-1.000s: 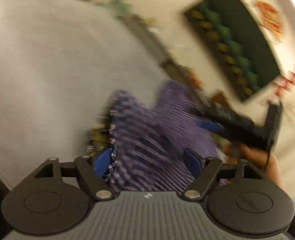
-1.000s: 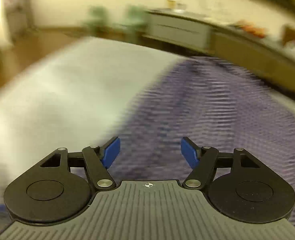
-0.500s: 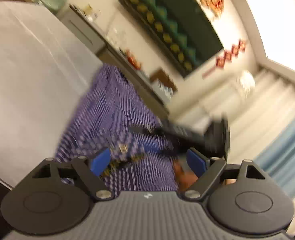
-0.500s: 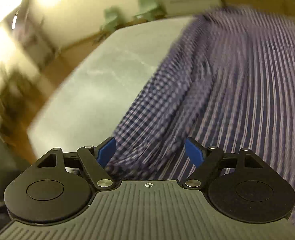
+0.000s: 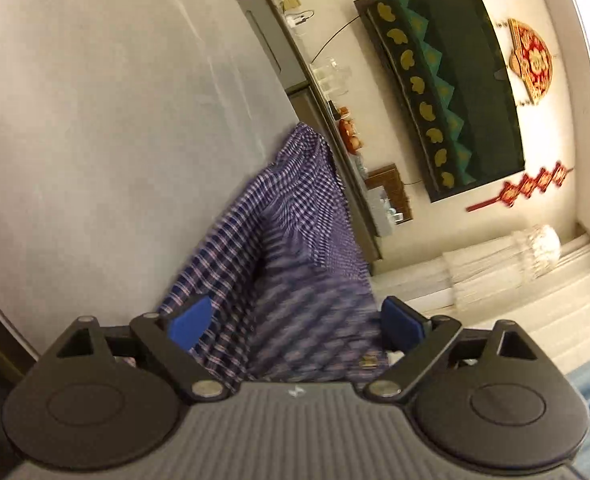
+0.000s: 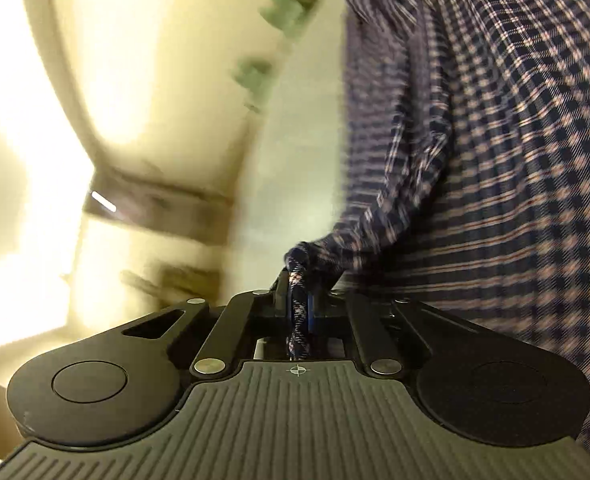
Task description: Fold clothes
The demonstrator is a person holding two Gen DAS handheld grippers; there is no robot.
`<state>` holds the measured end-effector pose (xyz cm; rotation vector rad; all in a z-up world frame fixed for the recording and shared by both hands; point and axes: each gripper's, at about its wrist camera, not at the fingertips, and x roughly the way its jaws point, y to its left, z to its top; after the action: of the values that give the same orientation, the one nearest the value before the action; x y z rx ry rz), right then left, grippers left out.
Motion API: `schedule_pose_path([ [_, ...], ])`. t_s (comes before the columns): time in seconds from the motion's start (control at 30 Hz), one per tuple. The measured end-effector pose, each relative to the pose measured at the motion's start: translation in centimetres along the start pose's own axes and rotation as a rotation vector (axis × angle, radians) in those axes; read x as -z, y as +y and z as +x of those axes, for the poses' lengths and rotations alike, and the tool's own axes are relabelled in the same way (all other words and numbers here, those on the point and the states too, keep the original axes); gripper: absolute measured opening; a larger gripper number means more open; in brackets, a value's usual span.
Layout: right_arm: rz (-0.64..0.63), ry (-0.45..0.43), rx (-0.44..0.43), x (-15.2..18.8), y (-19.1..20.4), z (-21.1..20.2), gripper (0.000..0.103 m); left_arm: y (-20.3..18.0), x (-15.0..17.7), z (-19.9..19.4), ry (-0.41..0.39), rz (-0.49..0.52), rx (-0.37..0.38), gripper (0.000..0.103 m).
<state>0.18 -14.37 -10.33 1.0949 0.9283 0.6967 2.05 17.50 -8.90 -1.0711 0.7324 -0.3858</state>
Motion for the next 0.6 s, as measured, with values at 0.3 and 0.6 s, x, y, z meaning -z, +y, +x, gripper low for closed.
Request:
schedule_pose_path([
  [0.3, 0.107, 0.03, 0.039, 1.4, -2.9, -0.4, 0.017, -0.6, -1.3, 3.9, -0.008, 0.07, 0.018, 0.014],
  [0.6, -0.54, -0.139, 0.564, -4.9, 6.4, -0.7, 0.051, -3.2, 1.1, 1.5, -0.051, 0.316, -0.037, 0.013],
])
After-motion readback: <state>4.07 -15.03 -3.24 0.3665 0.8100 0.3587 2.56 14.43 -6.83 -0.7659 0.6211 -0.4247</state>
